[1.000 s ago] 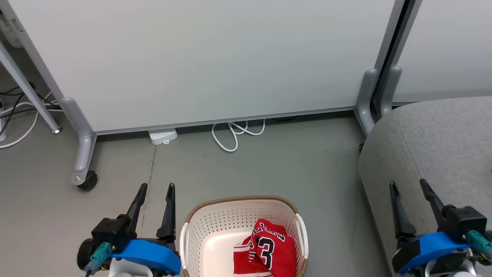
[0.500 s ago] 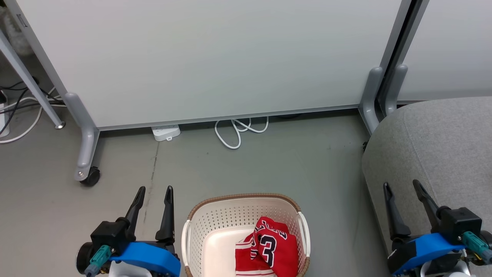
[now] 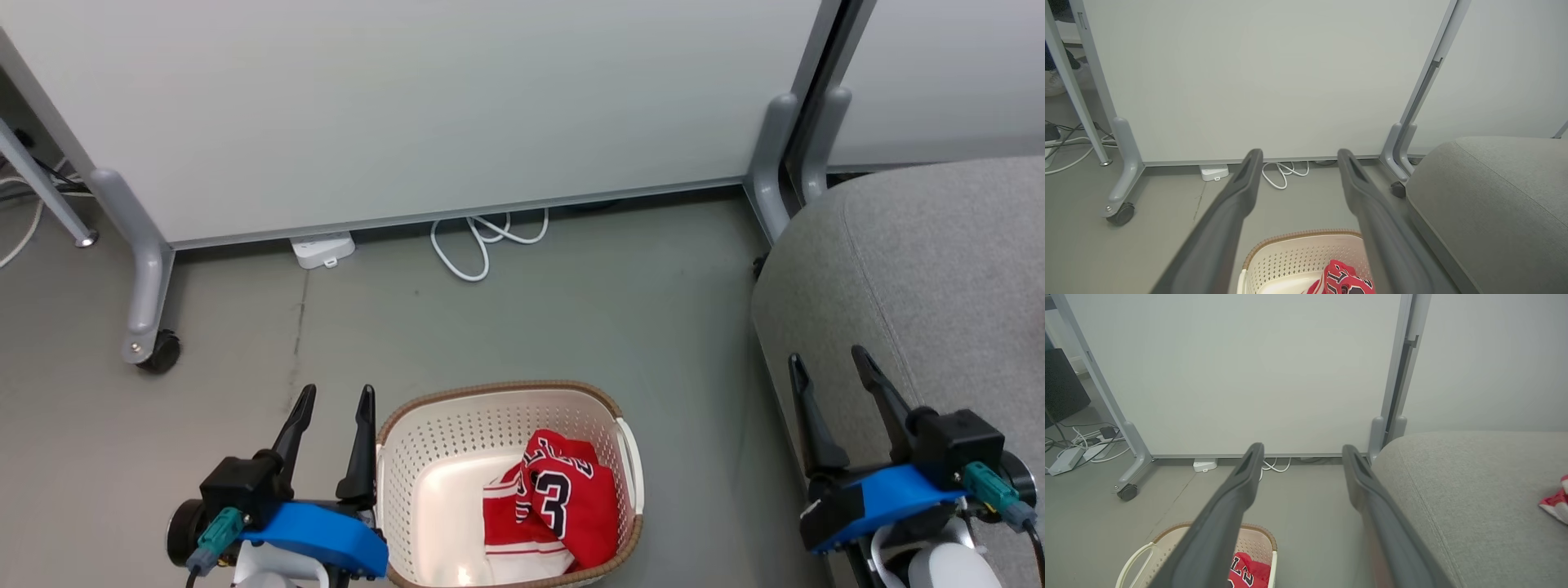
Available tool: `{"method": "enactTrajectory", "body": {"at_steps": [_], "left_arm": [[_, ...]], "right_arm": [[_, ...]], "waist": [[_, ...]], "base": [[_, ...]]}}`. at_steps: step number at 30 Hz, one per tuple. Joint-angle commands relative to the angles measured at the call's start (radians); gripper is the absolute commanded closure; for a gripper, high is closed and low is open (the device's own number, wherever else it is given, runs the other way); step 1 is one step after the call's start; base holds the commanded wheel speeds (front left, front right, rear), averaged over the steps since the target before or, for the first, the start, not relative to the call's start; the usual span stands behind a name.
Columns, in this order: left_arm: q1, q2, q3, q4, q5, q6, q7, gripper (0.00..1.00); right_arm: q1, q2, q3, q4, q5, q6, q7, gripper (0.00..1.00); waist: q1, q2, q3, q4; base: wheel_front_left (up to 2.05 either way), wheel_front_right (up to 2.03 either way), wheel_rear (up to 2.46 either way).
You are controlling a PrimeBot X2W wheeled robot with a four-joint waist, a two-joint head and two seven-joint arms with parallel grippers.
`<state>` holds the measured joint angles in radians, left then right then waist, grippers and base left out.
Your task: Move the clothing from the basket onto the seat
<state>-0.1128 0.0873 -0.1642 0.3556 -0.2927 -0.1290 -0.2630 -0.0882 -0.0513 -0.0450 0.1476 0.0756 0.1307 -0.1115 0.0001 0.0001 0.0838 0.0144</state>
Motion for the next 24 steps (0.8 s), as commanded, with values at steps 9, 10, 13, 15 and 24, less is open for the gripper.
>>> {"method": "enactTrajectory", "body": {"at_steps": [9,10,13,15,24], "left_arm": [[-0.136,0.016,-0.037,0.056,-0.002,-0.002,-0.003,0.0],[-0.156,0.019,-0.047,0.066,-0.002,-0.002,-0.003,0.0],[-0.222,0.035,-0.086,0.101,0.0,-0.002,-0.003,0.0],[-0.266,0.051,-0.116,0.131,0.005,-0.002,-0.003,0.0],[-0.46,0.133,-0.267,0.37,0.024,-0.002,0.034,0.0]], "right_arm": [[-0.159,0.001,0.052,-0.053,-0.016,0.0,0.001,0.0],[-0.179,0.001,0.056,-0.057,-0.016,0.0,-0.002,0.0],[-0.237,0.001,0.075,-0.073,-0.013,0.0,-0.006,0.0],[-0.275,0.001,0.087,-0.081,-0.008,0.0,-0.013,0.0],[-0.41,0.001,0.153,-0.064,0.053,0.0,-0.06,0.0]], "waist": [[-0.0001,-0.0001,0.226,-0.096],[-0.0001,-0.0001,0.252,-0.104],[-0.0001,-0.0001,0.338,-0.13],[-0.0001,-0.0001,0.393,-0.148],[-0.0001,-0.0001,0.585,-0.225]], "base": [[0.0,0.0,0.0],[0.0,0.0,0.0],[0.0,0.0,0.0],[0.0,0.0,0.0],[0.0,0.0,0.0]]}}
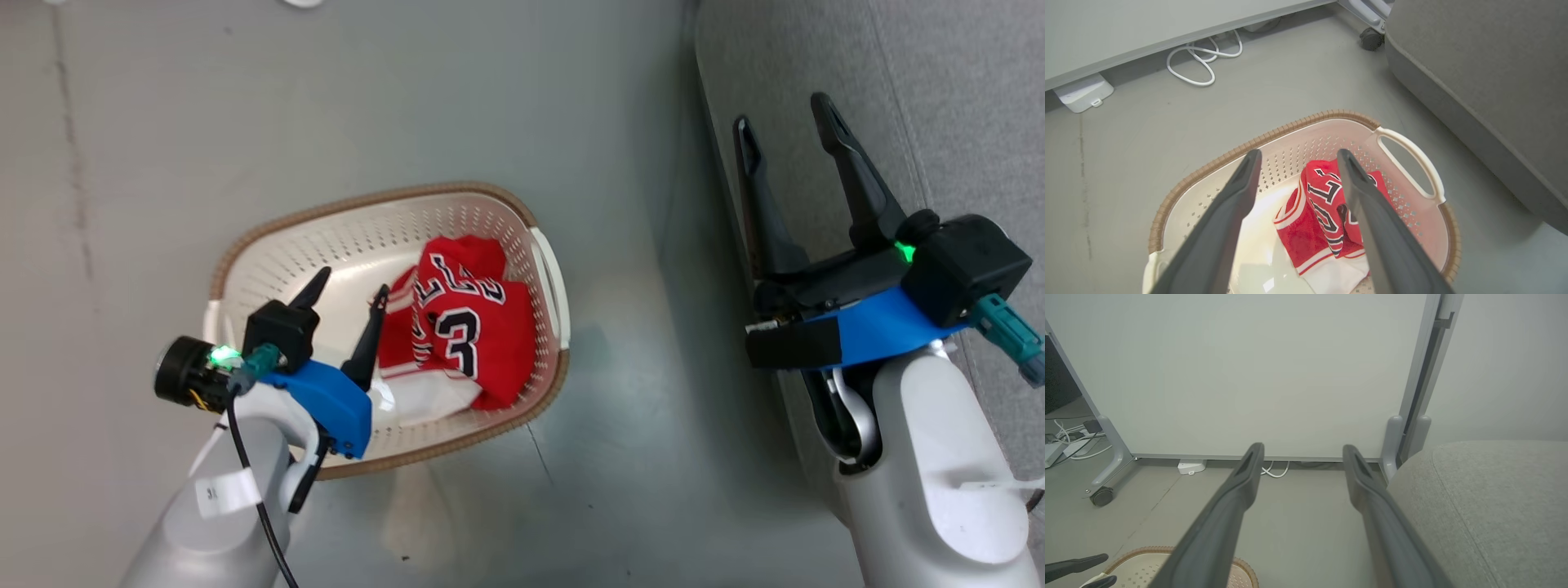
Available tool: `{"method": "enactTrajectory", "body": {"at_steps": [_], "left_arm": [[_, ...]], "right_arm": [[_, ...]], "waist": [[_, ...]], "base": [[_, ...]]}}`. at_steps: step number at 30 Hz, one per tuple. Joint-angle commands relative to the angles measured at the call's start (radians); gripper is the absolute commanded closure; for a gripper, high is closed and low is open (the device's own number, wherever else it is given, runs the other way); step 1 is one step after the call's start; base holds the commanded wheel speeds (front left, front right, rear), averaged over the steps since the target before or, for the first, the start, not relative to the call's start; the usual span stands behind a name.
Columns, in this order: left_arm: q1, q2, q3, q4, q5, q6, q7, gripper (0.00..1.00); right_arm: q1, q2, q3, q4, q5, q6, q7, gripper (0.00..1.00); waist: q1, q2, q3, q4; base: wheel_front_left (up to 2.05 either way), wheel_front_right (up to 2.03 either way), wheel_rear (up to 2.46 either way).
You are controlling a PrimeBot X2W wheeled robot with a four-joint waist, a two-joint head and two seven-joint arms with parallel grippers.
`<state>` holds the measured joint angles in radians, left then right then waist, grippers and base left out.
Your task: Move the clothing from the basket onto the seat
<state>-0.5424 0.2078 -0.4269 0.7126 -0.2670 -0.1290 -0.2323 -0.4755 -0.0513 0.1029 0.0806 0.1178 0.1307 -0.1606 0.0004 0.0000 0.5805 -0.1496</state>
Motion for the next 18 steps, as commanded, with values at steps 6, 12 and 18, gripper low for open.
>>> {"method": "enactTrajectory", "body": {"at_steps": [6,12,18], "left_arm": [[-0.117,0.04,-0.068,0.137,-0.034,-0.002,0.041,0.0],[-0.158,0.064,-0.116,0.194,-0.062,-0.002,0.054,0.0],[-0.208,0.09,-0.128,0.248,-0.073,-0.002,0.042,0.0]], "right_arm": [[-0.076,0.002,0.051,0.021,0.046,0.0,-0.042,0.0],[-0.101,0.002,0.076,0.042,0.072,0.0,-0.065,0.0],[-0.125,0.001,0.105,0.055,0.105,0.0,-0.087,0.0]], "waist": [[-0.0004,0.0,0.18,-0.111],[-0.0004,0.0,0.23,-0.146],[-0.0004,0.0,0.278,-0.189]], "base": [[0.0,0.0,0.0],[0.0,0.0,0.0],[0.0,0.0,0.0]]}}
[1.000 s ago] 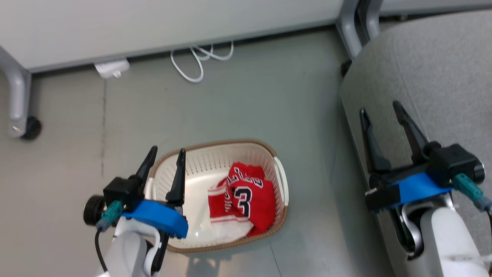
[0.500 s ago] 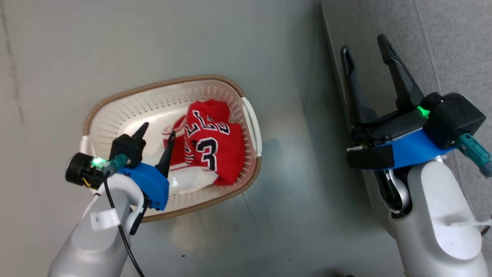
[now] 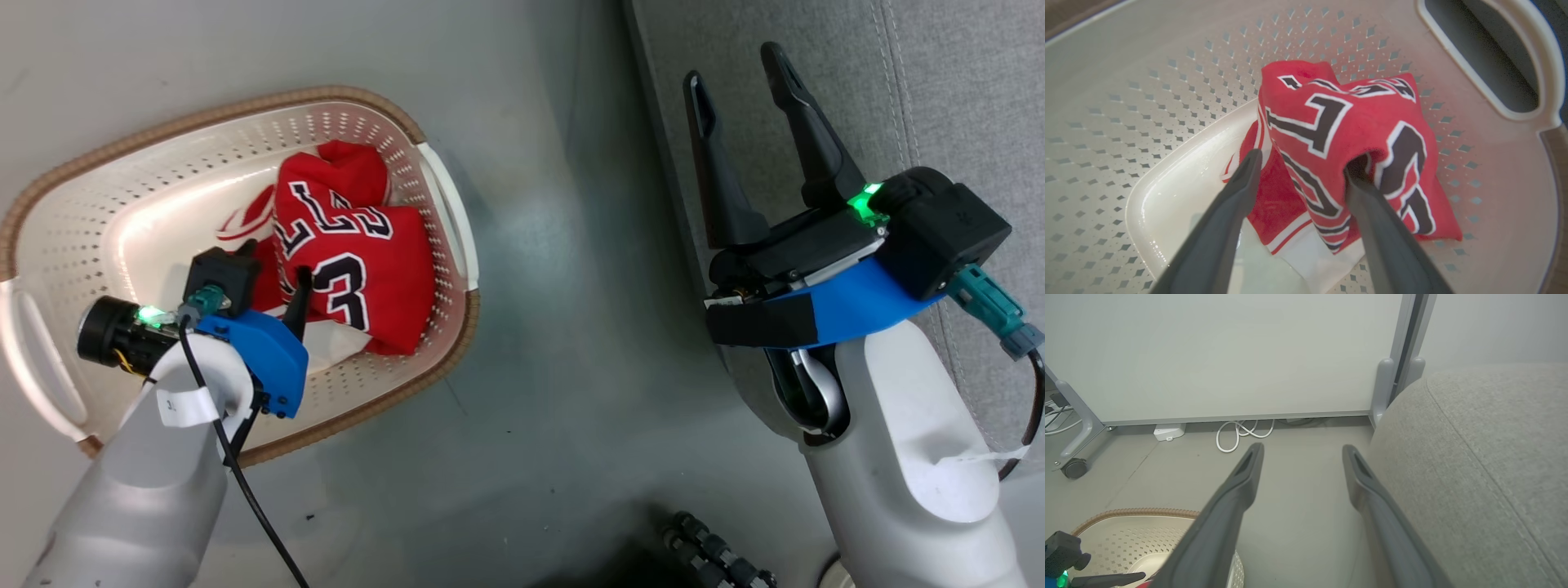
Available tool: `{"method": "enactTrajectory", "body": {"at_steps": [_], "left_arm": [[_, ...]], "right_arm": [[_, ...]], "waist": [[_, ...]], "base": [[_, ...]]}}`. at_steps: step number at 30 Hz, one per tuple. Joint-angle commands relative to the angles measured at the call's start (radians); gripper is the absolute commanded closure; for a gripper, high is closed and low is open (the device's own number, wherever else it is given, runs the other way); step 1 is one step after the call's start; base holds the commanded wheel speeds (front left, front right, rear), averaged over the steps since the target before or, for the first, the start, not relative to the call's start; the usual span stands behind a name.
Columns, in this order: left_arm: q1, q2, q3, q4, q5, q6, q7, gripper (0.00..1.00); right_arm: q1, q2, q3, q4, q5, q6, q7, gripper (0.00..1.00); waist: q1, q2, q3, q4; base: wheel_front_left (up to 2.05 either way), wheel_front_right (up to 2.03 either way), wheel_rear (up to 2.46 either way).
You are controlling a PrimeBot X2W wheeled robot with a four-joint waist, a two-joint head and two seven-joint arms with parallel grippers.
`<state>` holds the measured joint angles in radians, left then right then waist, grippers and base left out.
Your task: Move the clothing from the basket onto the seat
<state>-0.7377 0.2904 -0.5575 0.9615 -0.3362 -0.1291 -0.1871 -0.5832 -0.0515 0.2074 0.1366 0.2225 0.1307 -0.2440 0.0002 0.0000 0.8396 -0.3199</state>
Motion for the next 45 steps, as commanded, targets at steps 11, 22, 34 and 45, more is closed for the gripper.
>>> {"method": "enactTrajectory", "body": {"at_steps": [11,22,34,45], "left_arm": [[-0.092,0.007,0.015,0.086,-0.022,0.017,-0.012,0.88],[-0.113,-0.018,0.0,0.139,-0.042,0.007,-0.029,1.0],[-0.112,-0.054,-0.021,0.183,-0.068,0.001,-0.047,1.0],[-0.052,-0.147,-0.055,0.198,-0.103,-0.003,-0.072,1.0]], "right_arm": [[-0.034,0.002,0.024,0.015,0.043,0.0,-0.021,0.0],[-0.044,0.002,0.031,0.012,0.053,0.0,-0.022,0.0],[-0.037,0.002,0.02,0.037,0.022,0.0,-0.022,0.0],[0.008,0.001,-0.022,0.127,-0.076,0.0,-0.006,0.0]], "waist": [[-0.0002,0.0,0.065,-0.062],[-0.0002,0.0,0.055,-0.059],[-0.0002,0.0,0.008,-0.028],[-0.0002,0.0,-0.2,0.073]], "base": [[0.0,0.0,0.0],[0.0,0.0,0.0],[0.0,0.0,0.0],[0.0,0.0,0.0]]}}
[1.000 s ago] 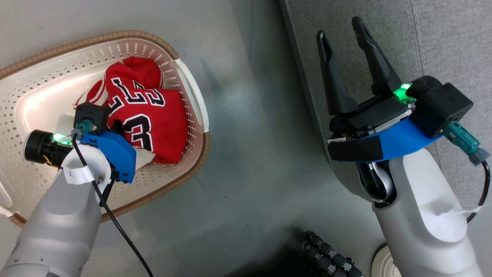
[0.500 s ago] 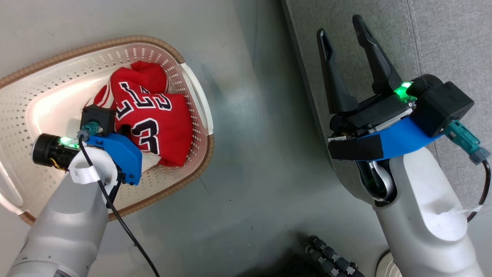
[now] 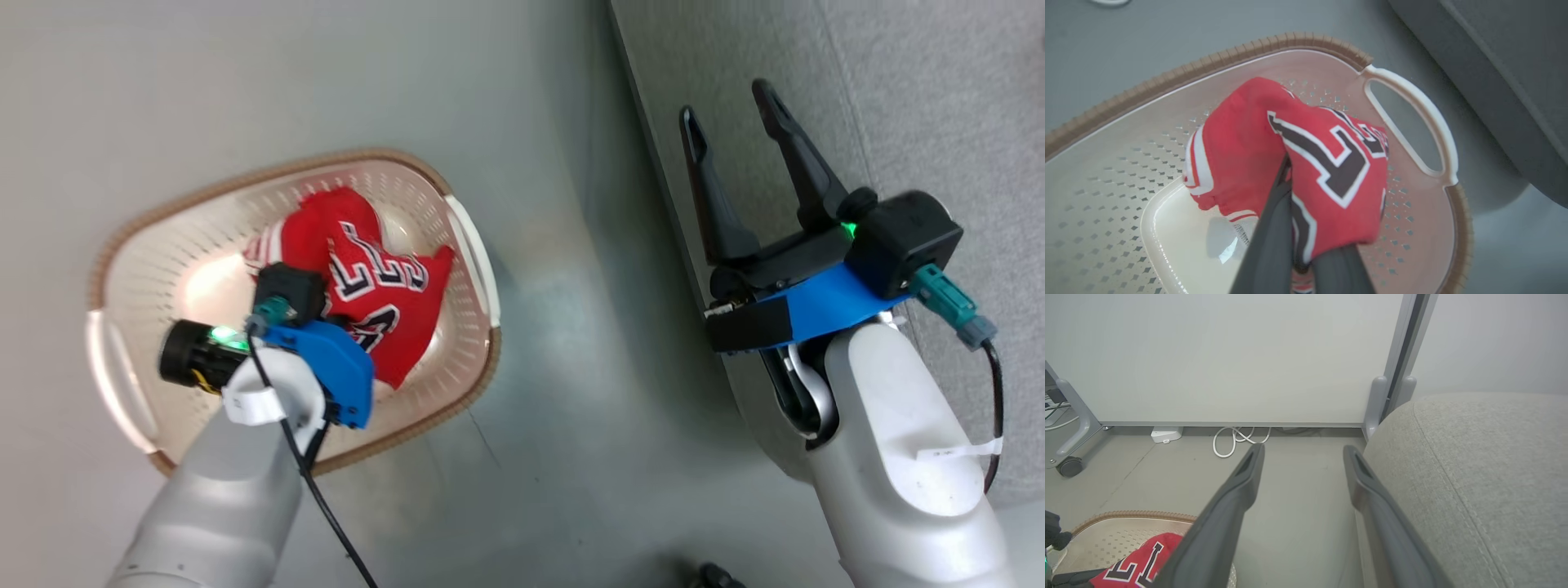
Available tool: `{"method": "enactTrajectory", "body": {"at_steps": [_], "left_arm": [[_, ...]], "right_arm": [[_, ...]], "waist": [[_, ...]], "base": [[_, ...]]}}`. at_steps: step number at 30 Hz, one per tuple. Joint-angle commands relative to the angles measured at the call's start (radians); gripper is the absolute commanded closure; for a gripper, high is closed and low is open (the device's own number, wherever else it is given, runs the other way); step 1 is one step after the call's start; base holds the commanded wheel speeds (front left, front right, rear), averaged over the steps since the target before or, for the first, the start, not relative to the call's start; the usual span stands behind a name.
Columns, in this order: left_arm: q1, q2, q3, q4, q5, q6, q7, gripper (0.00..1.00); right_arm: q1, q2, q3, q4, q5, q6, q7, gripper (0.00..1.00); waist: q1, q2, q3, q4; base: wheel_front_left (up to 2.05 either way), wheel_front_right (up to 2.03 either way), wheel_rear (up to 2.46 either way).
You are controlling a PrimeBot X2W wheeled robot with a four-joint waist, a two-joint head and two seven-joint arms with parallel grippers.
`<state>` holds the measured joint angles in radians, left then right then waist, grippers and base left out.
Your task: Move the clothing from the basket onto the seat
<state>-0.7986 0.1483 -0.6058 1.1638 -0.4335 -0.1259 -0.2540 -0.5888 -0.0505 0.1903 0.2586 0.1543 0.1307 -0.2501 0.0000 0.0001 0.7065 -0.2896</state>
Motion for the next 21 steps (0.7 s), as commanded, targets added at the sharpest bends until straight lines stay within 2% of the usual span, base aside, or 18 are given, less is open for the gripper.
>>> {"method": "enactTrajectory", "body": {"at_steps": [1,9,21], "left_arm": [[0.017,-0.014,-0.011,-0.01,-0.009,-0.007,-0.006,1.0],[0.091,-0.059,-0.082,-0.097,-0.068,-0.005,-0.013,1.0],[0.117,-0.083,-0.194,-0.276,-0.163,-0.005,-0.013,1.0]], "right_arm": [[0.022,0.0,-0.011,0.008,-0.017,0.0,0.007,0.0],[0.098,0.0,-0.048,0.038,-0.048,0.0,0.045,0.0],[0.247,0.0,-0.065,0.036,-0.067,0.0,0.109,0.0]], "waist": [[0.0,-0.0001,-0.091,0.053],[0.0,-0.0001,-0.296,0.129],[0.0,-0.0001,-0.542,0.231]], "base": [[0.0,0.0,0.0],[0.0,0.0,0.0],[0.0,0.0,0.0]]}}
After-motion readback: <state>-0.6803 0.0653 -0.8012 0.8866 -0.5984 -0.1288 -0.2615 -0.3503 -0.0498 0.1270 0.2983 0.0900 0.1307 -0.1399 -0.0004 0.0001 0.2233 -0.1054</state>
